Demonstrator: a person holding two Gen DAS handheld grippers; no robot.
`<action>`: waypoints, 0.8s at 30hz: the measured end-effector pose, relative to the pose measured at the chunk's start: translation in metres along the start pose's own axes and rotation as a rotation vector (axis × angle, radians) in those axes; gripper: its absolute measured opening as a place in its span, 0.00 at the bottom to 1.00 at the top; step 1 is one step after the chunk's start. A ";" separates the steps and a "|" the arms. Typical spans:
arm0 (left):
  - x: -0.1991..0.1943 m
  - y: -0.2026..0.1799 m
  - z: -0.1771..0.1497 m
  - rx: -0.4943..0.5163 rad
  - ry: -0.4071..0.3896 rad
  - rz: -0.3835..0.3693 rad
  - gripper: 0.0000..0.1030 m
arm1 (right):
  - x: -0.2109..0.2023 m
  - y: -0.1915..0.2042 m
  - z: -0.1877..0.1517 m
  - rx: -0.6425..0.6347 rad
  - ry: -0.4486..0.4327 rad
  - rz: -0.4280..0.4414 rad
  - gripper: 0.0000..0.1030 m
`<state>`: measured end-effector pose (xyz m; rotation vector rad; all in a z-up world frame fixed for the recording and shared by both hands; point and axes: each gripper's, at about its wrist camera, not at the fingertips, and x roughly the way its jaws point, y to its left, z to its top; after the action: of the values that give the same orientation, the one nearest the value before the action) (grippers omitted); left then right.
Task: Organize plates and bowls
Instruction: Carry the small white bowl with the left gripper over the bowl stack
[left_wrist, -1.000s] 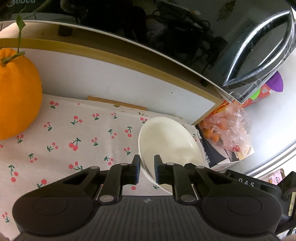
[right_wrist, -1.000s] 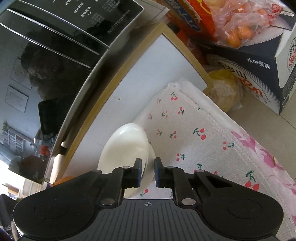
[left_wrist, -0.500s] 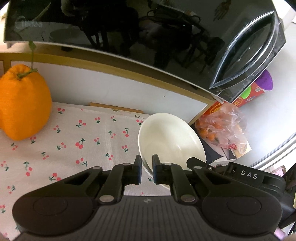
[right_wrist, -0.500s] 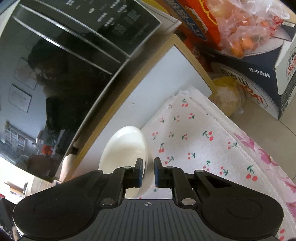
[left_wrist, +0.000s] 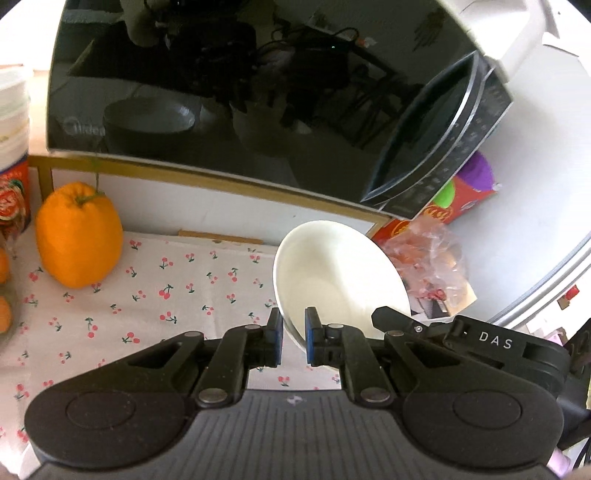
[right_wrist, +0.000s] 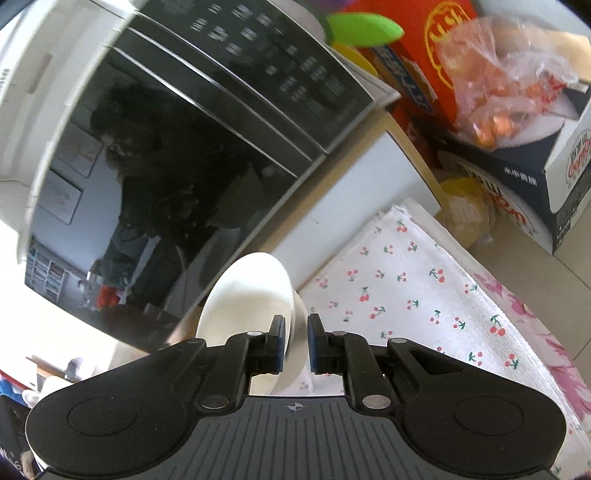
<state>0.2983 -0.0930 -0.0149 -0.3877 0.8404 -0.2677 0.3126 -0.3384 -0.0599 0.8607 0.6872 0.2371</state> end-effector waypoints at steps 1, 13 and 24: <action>-0.004 -0.003 0.000 0.000 -0.004 -0.001 0.10 | -0.006 0.004 0.000 -0.004 -0.003 0.002 0.12; -0.053 -0.014 -0.021 -0.024 -0.023 -0.018 0.10 | -0.060 0.031 -0.018 -0.024 -0.005 0.014 0.13; -0.091 -0.020 -0.051 -0.035 -0.007 -0.019 0.10 | -0.098 0.038 -0.049 -0.051 0.025 -0.002 0.13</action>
<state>0.1990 -0.0881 0.0240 -0.4296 0.8354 -0.2694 0.2092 -0.3290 -0.0079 0.8091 0.7022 0.2630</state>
